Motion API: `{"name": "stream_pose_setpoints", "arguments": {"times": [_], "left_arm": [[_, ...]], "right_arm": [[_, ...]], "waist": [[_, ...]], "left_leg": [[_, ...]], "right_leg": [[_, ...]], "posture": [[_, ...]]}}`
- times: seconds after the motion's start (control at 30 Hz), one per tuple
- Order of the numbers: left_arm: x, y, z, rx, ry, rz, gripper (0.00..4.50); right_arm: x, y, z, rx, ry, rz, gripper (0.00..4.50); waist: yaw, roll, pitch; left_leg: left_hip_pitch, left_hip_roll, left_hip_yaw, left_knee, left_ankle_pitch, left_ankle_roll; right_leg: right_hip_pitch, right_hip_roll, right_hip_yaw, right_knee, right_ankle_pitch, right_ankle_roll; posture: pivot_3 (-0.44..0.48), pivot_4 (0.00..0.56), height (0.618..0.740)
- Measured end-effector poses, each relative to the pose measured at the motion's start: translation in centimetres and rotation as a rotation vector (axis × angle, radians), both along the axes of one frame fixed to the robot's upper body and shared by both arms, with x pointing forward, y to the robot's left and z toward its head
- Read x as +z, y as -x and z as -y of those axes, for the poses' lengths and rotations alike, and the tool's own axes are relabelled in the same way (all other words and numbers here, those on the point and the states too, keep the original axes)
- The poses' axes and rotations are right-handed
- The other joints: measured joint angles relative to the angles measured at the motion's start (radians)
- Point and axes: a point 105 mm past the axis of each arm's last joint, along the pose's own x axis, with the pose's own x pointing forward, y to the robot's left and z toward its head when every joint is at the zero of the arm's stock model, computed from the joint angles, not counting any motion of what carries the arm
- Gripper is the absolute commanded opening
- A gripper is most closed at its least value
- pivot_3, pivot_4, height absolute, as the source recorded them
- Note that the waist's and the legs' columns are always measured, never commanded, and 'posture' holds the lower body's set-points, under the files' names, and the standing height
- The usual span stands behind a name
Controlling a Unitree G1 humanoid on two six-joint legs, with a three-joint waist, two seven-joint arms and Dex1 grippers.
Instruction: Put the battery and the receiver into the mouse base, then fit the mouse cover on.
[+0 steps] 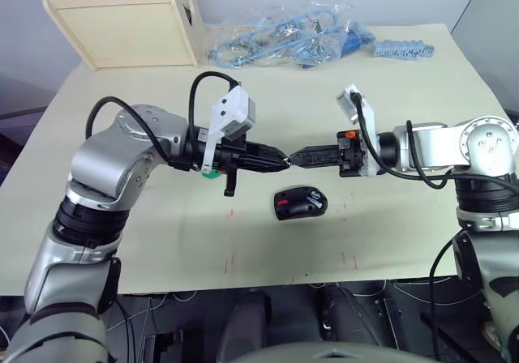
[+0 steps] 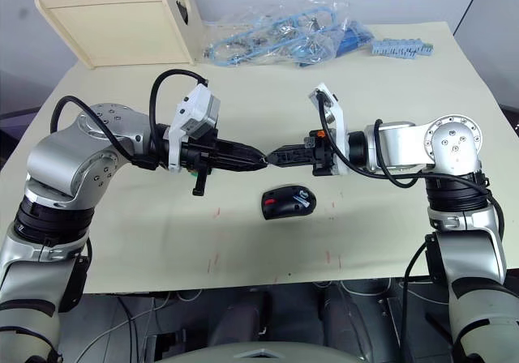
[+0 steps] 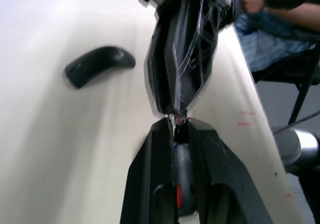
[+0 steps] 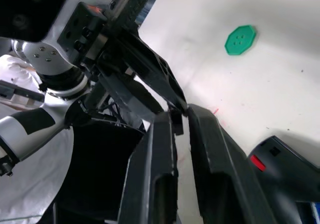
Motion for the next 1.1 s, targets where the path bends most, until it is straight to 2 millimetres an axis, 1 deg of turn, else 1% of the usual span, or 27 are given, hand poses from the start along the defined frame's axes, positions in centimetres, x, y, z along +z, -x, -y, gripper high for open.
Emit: {"name": "stream_pose_setpoints", "arguments": {"times": [0.8,0.87,0.9,1.1], "left_arm": [[-0.03,-0.05,0.10,0.001,0.001,0.004,0.02],[-0.03,-0.05,0.10,0.001,0.001,0.004,0.02],[-0.03,-0.06,0.11,0.002,0.000,0.005,0.02],[-0.05,-0.11,0.08,0.006,-0.001,0.007,0.02]], "right_arm": [[-0.05,0.07,0.11,0.004,0.001,-0.004,0.03],[-0.05,0.07,0.11,0.004,0.001,-0.004,0.67],[-0.03,0.08,0.10,0.005,-0.001,-0.003,0.80],[0.10,0.04,0.00,0.004,-0.011,-0.002,0.80]], "waist": [[0.000,0.000,0.000],[0.000,0.000,0.000],[0.000,0.000,0.000],[0.000,0.000,0.000]], "left_leg": [[0.000,0.000,0.000,0.000,0.000,0.000],[0.000,0.000,0.000,0.000,0.000,0.000],[0.000,0.000,0.000,0.000,0.000,0.000],[0.000,0.000,0.000,0.000,0.000,0.000]], "right_leg": [[0.000,0.000,0.000,0.000,0.000,0.000],[0.000,0.000,0.000,0.000,0.000,0.000],[0.000,0.000,0.000,0.000,0.000,0.000],[0.000,0.000,0.000,0.000,0.000,0.000]], "posture": [[0.000,0.150,0.740],[0.000,0.150,0.740],[0.000,0.150,0.740],[0.000,0.150,0.740]]}}
